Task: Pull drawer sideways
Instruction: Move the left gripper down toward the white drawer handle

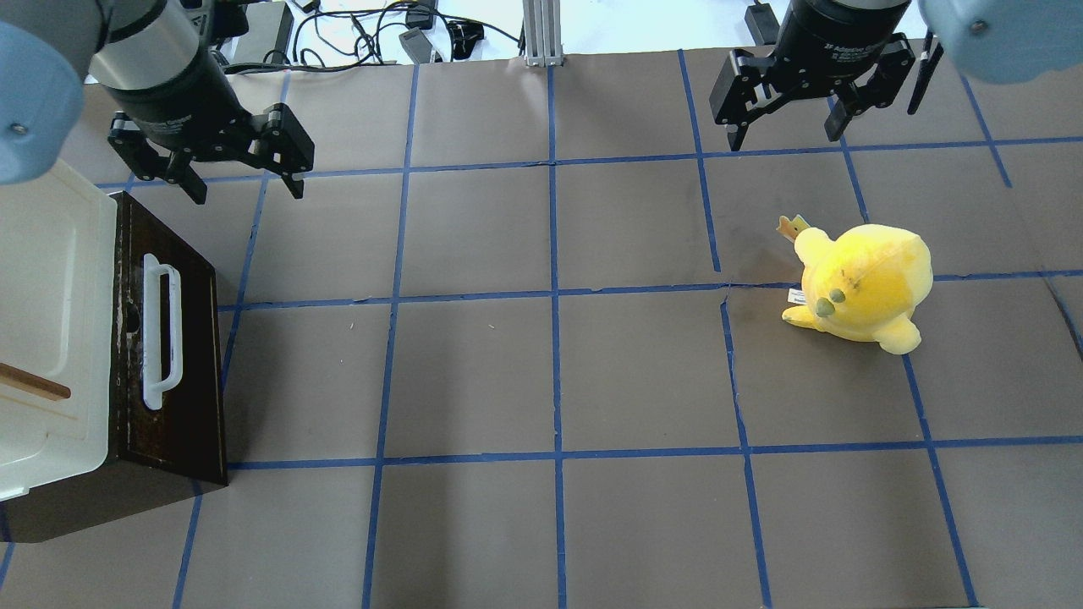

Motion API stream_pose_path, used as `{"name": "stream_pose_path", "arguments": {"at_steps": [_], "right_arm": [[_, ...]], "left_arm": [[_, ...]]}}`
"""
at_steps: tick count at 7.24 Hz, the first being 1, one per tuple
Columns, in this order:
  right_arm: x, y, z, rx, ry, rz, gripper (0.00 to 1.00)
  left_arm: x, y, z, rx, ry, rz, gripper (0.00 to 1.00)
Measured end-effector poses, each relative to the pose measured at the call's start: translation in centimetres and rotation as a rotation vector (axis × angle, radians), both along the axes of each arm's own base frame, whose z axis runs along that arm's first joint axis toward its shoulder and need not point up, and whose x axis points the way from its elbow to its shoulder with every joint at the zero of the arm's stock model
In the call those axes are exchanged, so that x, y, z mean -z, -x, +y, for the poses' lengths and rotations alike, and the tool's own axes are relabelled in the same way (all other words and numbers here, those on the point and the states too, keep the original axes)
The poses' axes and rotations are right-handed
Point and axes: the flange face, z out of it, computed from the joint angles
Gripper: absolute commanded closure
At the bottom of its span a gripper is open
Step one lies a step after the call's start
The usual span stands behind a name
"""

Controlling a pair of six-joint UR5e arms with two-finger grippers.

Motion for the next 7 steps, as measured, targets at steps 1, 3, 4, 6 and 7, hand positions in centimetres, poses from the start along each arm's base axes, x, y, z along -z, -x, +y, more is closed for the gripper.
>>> {"name": "stream_pose_path", "arguments": {"at_steps": [1,3,4,6,7], "right_arm": [[0.0,0.0,0.0,0.000,0.000,0.000,0.00],[0.0,0.0,0.0,0.000,0.000,0.000,0.00],[0.0,0.0,0.0,-0.001,0.000,0.000,0.00],[0.0,0.0,0.0,0.000,0.000,0.000,0.00],[0.0,0.0,0.0,0.000,0.000,0.000,0.00]], "left_arm": [[2.5,1.5,-1.0,-0.001,0.002,-0.022,0.00],[8.0,3.8,-2.4,-0.008,-0.004,-0.138,0.00],[10.1,4.1,-2.9,-0.026,-0.022,-0.207,0.00],[13.7,3.5,-3.1,-0.035,-0.060,-0.404,0.00],[15.4,3.5,-2.7,-0.007,-0.078,-0.527,0.00]]}}
